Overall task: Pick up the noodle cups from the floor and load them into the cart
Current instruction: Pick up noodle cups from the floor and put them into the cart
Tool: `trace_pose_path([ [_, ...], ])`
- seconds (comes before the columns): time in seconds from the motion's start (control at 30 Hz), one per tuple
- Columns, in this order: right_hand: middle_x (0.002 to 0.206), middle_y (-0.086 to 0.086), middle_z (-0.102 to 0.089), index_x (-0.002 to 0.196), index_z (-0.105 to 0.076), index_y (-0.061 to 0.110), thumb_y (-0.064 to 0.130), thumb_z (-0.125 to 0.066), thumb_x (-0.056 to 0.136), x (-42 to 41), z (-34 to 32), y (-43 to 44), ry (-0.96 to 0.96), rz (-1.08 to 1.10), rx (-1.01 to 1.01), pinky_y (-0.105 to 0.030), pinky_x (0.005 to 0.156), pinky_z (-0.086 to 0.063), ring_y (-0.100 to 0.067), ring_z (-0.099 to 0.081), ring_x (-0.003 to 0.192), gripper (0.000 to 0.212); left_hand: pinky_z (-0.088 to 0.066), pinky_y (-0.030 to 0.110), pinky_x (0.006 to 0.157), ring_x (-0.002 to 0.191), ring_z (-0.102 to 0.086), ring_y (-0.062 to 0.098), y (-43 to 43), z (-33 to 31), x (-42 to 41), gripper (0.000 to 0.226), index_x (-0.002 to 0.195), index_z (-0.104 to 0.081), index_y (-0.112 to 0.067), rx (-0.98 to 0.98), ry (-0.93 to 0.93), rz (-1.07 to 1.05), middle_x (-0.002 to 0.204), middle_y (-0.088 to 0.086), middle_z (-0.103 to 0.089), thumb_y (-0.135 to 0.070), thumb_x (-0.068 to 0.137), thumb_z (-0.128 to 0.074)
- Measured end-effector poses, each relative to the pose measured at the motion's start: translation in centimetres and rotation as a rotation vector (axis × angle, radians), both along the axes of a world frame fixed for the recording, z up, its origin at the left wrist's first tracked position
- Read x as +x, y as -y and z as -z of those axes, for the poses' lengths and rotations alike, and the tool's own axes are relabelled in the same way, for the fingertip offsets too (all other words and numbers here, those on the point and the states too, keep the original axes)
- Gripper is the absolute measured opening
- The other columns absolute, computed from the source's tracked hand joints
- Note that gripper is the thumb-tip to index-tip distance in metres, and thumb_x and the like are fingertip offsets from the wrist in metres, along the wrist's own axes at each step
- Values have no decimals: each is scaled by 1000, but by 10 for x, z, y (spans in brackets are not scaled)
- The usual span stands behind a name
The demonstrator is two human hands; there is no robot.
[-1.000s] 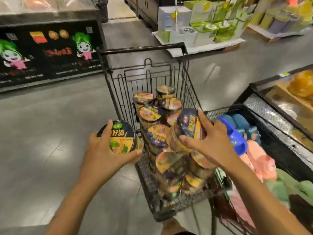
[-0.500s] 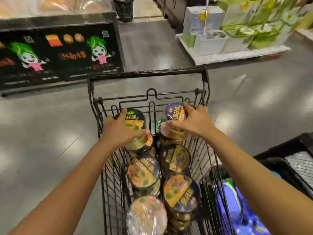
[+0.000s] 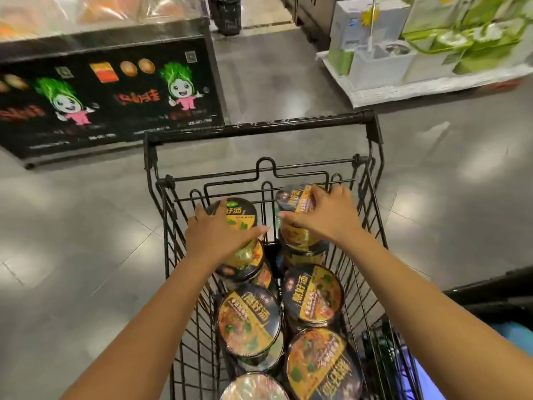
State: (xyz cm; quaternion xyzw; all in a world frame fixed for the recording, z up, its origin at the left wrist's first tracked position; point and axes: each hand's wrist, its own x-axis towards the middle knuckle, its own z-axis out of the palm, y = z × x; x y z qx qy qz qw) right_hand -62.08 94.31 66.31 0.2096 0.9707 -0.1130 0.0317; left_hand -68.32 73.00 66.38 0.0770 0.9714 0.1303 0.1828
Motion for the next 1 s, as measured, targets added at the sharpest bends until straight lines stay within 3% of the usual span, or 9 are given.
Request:
trace_pose_path([
  [0.13, 120, -18, -52, 139, -40, 20, 104, -15, 48, 11, 1, 7, -27, 50, 15, -40, 92, -40, -33, -45, 110, 127, -24, 52, 114, 144, -15, 43, 7, -3, 0, 118, 154, -18, -31, 30, -40, 23, 160, 20, -7, -96, 57, -38],
  [0.27, 128, -20, -47, 148, -25, 20, 103, -12, 47, 37, -8, 21, -5, 129, 8, -40, 97, -37, -35, -41, 118, 132, -18, 53, 116, 146, -8, 40, 18, -7, 4, 109, 154, -20, -31, 233, 9, 15, 161, 16, -2, -88, 65, -47],
  [0.4, 139, -24, -41, 152, -12, 25, 105, -12, 45, 75, -18, 41, 24, 189, 4, -43, 103, -34, -39, -36, 128, 134, -20, 55, 117, 147, -9, 38, 39, -15, 13, 124, 153, -20, -32, 343, 9, 23, 160, 17, -7, -99, 50, -37],
  [0.53, 143, -23, -39, 151, -21, 21, 101, -29, 55, 126, -39, 71, 69, 283, 36, -46, 105, -33, -40, -32, 132, 125, -21, 52, 117, 146, -12, 39, 62, -24, 35, 108, 154, -19, -28, 344, -44, 74, 160, 20, -6, -88, 68, -46],
  [0.67, 140, -23, -40, 150, -25, 21, 91, -37, 66, 193, -66, 122, 120, 361, 54, -47, 103, -33, -40, -32, 131, 110, -25, 52, 115, 144, -15, 42, 92, -38, 86, 95, 153, -20, -24, 173, -127, 302, 159, 21, -9, -79, 80, -44],
  [0.77, 130, -19, -49, 141, -39, 23, 93, -26, 58, 251, -76, 170, 99, 469, 91, -46, 97, -38, -38, -39, 124, 109, -29, 52, 111, 140, -24, 42, 114, -47, 139, 92, 150, -24, -24, 78, -145, 510, 156, 18, -22, -77, 76, -36],
  [0.87, 126, -17, -50, 140, -41, 25, 86, -35, 71, 310, -70, 216, 73, 566, 110, -44, 96, -39, -37, -41, 121, 92, -20, 50, 117, 146, -12, 37, 135, -58, 197, 90, 154, -16, -23, 95, -85, 676, 160, 14, -17, -72, 83, -39],
  [1.0, 113, -20, -58, 134, -53, 21, 88, -22, 60, 388, -58, 266, -20, 707, 93, -46, 87, -44, -40, -49, 110, 104, -17, 48, 118, 148, -7, 30, 160, -71, 276, 84, 154, -14, -23, 131, -78, 864, 161, 8, -14, -67, 88, -43],
])
